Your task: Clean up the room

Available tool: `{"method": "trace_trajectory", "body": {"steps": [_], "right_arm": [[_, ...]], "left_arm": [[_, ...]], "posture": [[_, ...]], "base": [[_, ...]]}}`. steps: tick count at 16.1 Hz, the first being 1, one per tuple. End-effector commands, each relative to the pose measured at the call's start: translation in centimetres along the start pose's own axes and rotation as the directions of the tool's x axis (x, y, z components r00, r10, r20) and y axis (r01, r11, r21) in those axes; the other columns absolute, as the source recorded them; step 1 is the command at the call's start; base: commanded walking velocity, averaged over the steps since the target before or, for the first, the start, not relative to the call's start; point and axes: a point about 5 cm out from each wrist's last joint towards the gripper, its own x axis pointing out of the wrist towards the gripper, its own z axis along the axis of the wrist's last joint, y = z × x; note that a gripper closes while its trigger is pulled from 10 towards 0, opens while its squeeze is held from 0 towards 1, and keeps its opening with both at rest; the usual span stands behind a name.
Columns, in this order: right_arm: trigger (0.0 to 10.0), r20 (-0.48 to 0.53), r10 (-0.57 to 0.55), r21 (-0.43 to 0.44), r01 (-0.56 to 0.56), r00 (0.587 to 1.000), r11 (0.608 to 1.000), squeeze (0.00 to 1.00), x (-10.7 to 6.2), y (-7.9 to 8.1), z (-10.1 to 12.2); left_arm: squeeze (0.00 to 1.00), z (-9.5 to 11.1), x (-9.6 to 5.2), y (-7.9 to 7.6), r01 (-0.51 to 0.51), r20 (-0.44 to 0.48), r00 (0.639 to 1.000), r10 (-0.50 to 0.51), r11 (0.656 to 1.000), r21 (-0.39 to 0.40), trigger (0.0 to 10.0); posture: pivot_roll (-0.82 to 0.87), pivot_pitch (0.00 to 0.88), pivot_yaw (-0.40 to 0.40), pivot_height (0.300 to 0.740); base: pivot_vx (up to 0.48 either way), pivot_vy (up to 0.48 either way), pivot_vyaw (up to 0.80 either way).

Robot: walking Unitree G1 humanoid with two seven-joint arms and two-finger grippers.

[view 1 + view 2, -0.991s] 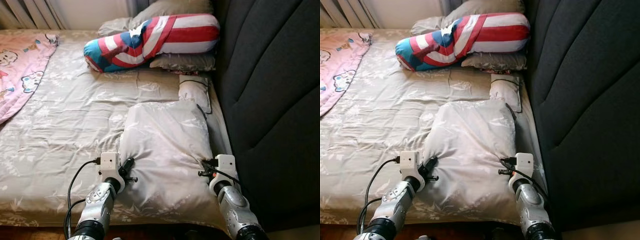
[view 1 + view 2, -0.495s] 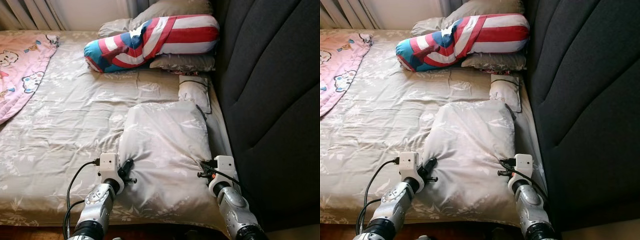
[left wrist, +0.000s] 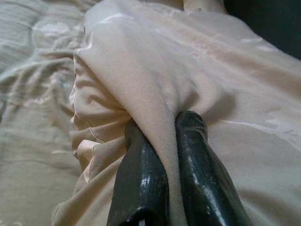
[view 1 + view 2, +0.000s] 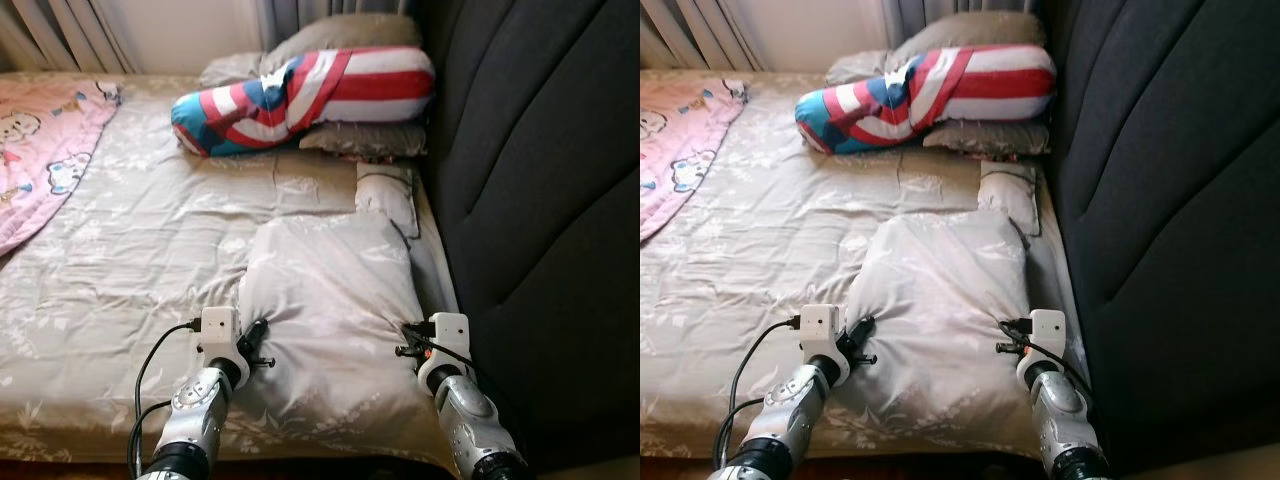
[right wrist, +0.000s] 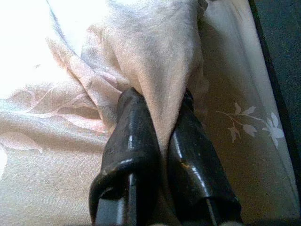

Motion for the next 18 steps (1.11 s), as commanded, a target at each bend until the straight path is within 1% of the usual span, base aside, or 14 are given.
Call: {"method": "trace_trajectory", "body": {"steps": [1,3,4,5,6,9,12,14,16,18], "right_arm": [[10.0,0.087,-0.051,0.016,0.05,0.995,0.999,0.0,0.1,-1.4,1.8],[10.0,0.083,-0.055,0.012,0.055,0.995,0.998,0.0,0.1,-1.5,1.8],[10.0,0.079,-0.058,0.008,0.058,0.995,0.998,0.0,0.0,-1.7,1.7],[10.0,0.079,-0.057,0.015,0.056,0.995,0.998,0.0,0.0,-1.7,1.6],[10.0,0.076,-0.052,-0.003,0.052,0.996,0.999,0.0,0.0,-1.7,1.6],[10.0,0.076,-0.05,-0.004,0.051,0.996,0.999,0.0,-0.1,-1.7,1.5],[10.0,0.072,-0.049,0.001,0.049,0.996,0.999,0.0,0.0,-1.6,1.5],[10.0,0.068,-0.047,0.001,0.047,0.997,0.999,0.0,-0.1,-1.5,1.3],[10.0,0.067,-0.047,0.001,0.047,0.997,0.999,0.0,-0.1,-1.4,1.3],[10.0,0.067,-0.047,0.005,0.047,0.997,0.999,0.0,-0.1,-1.3,1.2]], "left_arm": [[0.0,1.7,0.2,0.5,-0.017,0.086,0.996,0.014,0.999,0.039,10.0],[0.0,1.3,0.1,0.6,-0.021,0.062,0.998,0.017,0.998,0.059,10.0],[0.0,1.2,0.1,0.6,-0.014,0.06,0.998,0.01,0.998,0.064,10.0],[0.0,1.3,0.0,0.6,-0.006,0.065,0.998,0.001,0.998,0.07,10.0],[0.0,1.5,0.0,0.6,0.0,0.074,0.997,-0.006,0.997,0.072,10.0],[0.0,1.6,0.1,0.8,-0.005,0.066,0.998,-0.002,0.995,0.099,10.0],[0.0,1.5,0.0,1.2,-0.017,0.065,0.998,0.011,0.996,0.09,10.0],[0.0,1.5,-0.2,1.4,-0.021,0.061,0.998,0.015,0.994,0.103,10.0],[0.0,1.4,-0.3,1.6,-0.026,0.057,0.998,0.019,0.993,0.116,10.0],[0.0,1.4,-0.3,1.8,-0.033,0.056,0.998,0.028,0.994,0.103,10.0]], "posture": [[-0.06,0.024,-0.061,0.74],[-0.06,0.013,-0.056,0.74],[-0.07,0.011,-0.054,0.74],[-0.07,0.011,-0.053,0.74],[-0.07,0.011,-0.052,0.74],[-0.07,0.017,-0.052,0.74],[-0.07,0.038,-0.054,0.74],[-0.07,0.048,-0.055,0.74],[-0.07,0.056,-0.054,0.74],[-0.07,0.065,-0.054,0.74]], "base": [[0.0,0.0,0.0],[0.0,0.0,0.0],[0.0,0.0,-0.53],[0.0,0.0,-0.79],[0.0,0.0,-0.79],[0.0,0.0,-0.79],[0.0,0.0,-0.79],[0.0,0.0,-0.78],[0.0,-0.309,-0.78],[0.0,0.0,-0.78]]}}
